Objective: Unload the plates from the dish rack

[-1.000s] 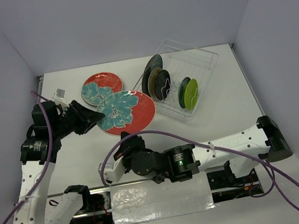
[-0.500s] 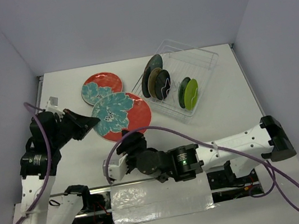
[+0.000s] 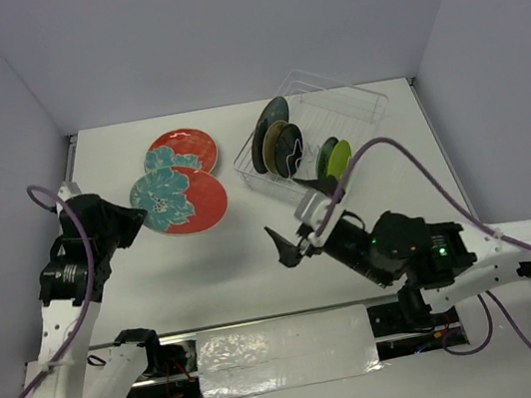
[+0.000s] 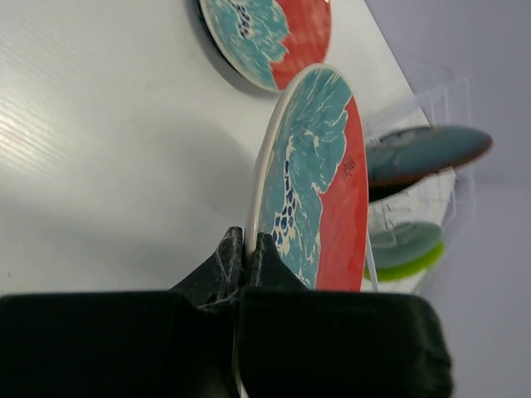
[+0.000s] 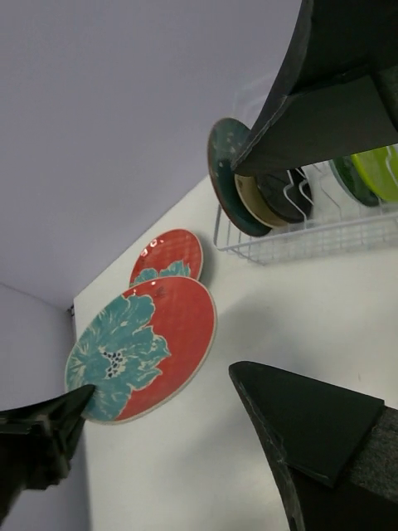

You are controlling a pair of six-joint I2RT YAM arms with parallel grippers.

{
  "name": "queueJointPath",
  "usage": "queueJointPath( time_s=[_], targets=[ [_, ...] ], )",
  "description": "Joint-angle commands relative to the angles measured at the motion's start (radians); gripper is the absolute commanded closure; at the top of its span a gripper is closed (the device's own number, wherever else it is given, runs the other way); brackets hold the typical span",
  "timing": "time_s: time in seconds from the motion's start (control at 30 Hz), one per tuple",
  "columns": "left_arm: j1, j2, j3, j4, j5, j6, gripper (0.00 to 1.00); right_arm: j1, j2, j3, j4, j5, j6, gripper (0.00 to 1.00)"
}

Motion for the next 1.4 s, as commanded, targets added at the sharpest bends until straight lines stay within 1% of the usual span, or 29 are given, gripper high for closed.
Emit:
queueJointPath(
  time_s=[0.0,0.03,0.07,0.1,0.13,0.17,0.2,0.27,0.3,0.37,0.5,0.6,0.7,0.77,0.87,1.03,1.07,1.17,1.27,1.3,1.33,1.37],
  targets=[
    [0.031,0.064,0.016,0.369,-0.058,-0.06,1.0,-0.004,-0.06,0.076,-0.158,0.044,0.238,0.0],
    [0.045,0.084,-0.007,0.434,-0.03,-0.056,1.0,-0.003,-0.066,0.09,-0.189,0.057,0.296,0.0],
    [0.082,0.126,-0.027,0.566,-0.012,-0.053,1.0,-0.003,-0.075,0.11,-0.219,0.063,0.321,0.0],
    [0.097,0.15,-0.067,0.629,0.014,-0.055,1.0,-0.003,-0.08,0.116,-0.267,0.071,0.362,0.0],
    [0.111,0.176,-0.086,0.688,0.031,-0.059,1.0,-0.003,-0.087,0.114,-0.285,0.068,0.38,0.0],
    [0.161,0.225,-0.125,0.833,0.051,-0.064,1.0,-0.003,-0.107,0.108,-0.298,0.058,0.392,0.0],
    [0.174,0.246,-0.144,0.903,0.07,-0.067,1.0,-0.003,-0.119,0.099,-0.312,0.049,0.404,0.0],
    [0.206,0.318,-0.175,0.997,0.088,-0.076,1.0,-0.003,-0.156,0.064,-0.32,0.04,0.436,0.0],
    [0.217,0.343,-0.181,1.099,0.102,-0.084,1.0,-0.001,-0.169,0.053,-0.329,0.035,0.453,0.0],
    [0.237,0.435,-0.175,1.167,0.143,-0.09,1.0,-0.001,-0.193,0.016,-0.334,0.04,0.461,0.0],
    [0.243,0.59,-0.163,1.374,0.211,-0.101,1.0,-0.003,-0.196,-0.001,-0.361,0.04,0.478,0.0],
    [0.243,0.703,-0.141,1.453,0.234,-0.11,1.0,-0.001,-0.187,0.002,-0.386,0.023,0.495,0.0],
    [0.243,0.832,-0.1,1.482,0.246,-0.11,1.0,-0.001,-0.181,-0.001,-0.395,0.011,0.505,0.0],
    [0.243,0.872,-0.084,1.484,0.254,-0.11,1.0,0.003,-0.179,-0.002,-0.403,0.011,0.51,0.0],
    [0.243,0.932,-0.075,1.536,0.26,-0.118,1.0,0.002,-0.179,-0.008,-0.4,0.005,0.512,0.0],
    [0.243,1.026,-0.022,1.553,0.275,-0.132,1.0,0.004,-0.184,-0.063,-0.382,-0.012,0.515,0.0],
    [0.243,1.038,-0.014,1.547,0.274,-0.13,0.96,0.004,-0.187,-0.073,-0.372,-0.017,0.516,0.0],
    [0.242,1.072,0.006,1.533,0.274,-0.133,0.9,-0.001,-0.19,-0.096,-0.368,-0.017,0.528,0.0],
    [0.239,1.099,0.02,1.517,0.275,-0.13,0.79,-0.001,-0.198,-0.111,-0.36,-0.015,0.535,0.0],
    [0.237,1.112,0.028,1.499,0.272,-0.129,0.77,-0.001,-0.199,-0.122,-0.354,-0.015,0.535,0.0],
    [0.237,1.118,0.031,1.496,0.274,-0.132,0.76,-0.003,-0.198,-0.125,-0.351,-0.009,0.563,0.0],
    [0.237,1.124,0.034,1.491,0.28,-0.13,0.72,-0.01,-0.187,-0.125,-0.352,0.015,0.591,0.0]
  ],
)
